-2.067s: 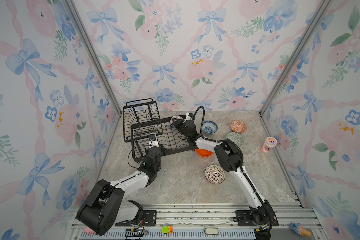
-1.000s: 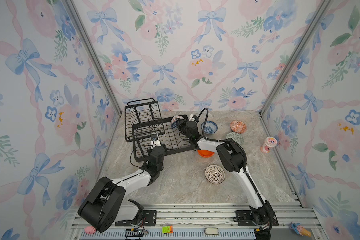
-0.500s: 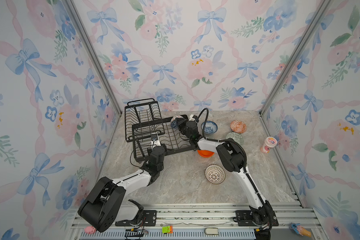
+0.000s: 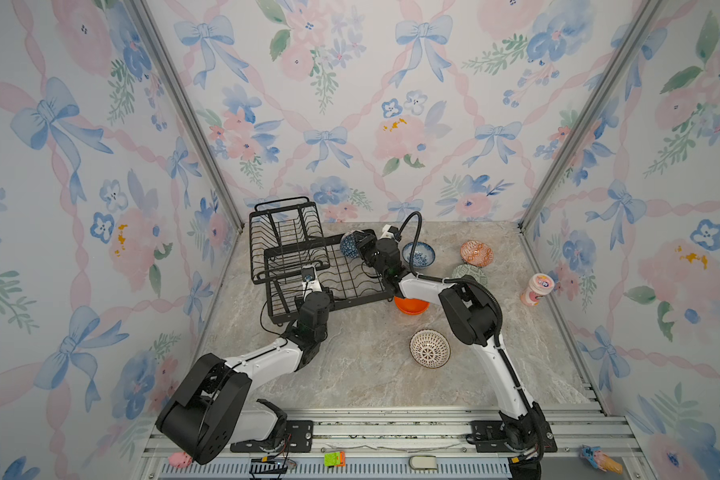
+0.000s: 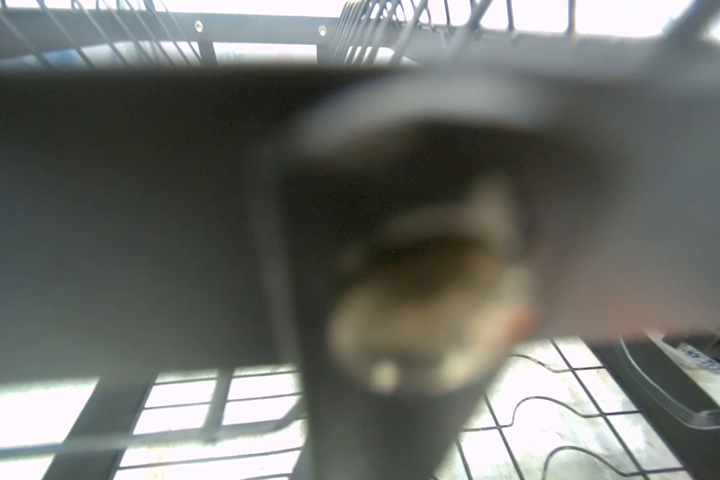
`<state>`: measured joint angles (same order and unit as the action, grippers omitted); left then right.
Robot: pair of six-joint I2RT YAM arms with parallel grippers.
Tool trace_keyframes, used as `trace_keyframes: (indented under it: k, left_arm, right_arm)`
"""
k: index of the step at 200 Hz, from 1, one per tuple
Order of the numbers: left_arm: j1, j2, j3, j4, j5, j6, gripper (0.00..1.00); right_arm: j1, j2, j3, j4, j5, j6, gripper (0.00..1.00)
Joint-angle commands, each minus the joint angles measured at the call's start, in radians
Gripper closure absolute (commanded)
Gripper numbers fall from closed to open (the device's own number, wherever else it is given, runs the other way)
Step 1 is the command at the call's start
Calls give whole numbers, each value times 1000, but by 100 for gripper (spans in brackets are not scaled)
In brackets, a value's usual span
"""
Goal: Load the bowls into the dish rack
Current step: 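Open the right gripper and release the blue triangle bowl in the rack, then raise the right gripper up and away from the rack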
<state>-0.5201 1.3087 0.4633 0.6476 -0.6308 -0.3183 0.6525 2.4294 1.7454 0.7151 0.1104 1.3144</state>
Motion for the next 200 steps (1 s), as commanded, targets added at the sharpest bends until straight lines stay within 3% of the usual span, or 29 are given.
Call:
trace_keyframes:
  k: [1,55,90,121,133,200]
  left_arm:
    - [-14,-9,4,-63,75,-91,74]
    - [-14,-26,2,-111,80,-110,52]
    - [-16,-31,-10,-145,88,-138,34]
    - [-24,-54,-29,-167,97,-165,2]
    - [-27,-65,-37,-180,101,-177,2]
    - [-97,-154,-62,-277,116,-215,2]
  right_arm:
    - [-19,-86,-43,20,0,-52,66]
    - [-50,-209,-118,-120,-56,-129,51]
    - [-80,-304,-178,-288,-101,-224,34]
    - [-106,-388,-236,-443,-140,-316,10]
    - [-108,-423,-237,-529,-140,-386,0]
    - [-100,-455,-53,-1038,-155,-792,3]
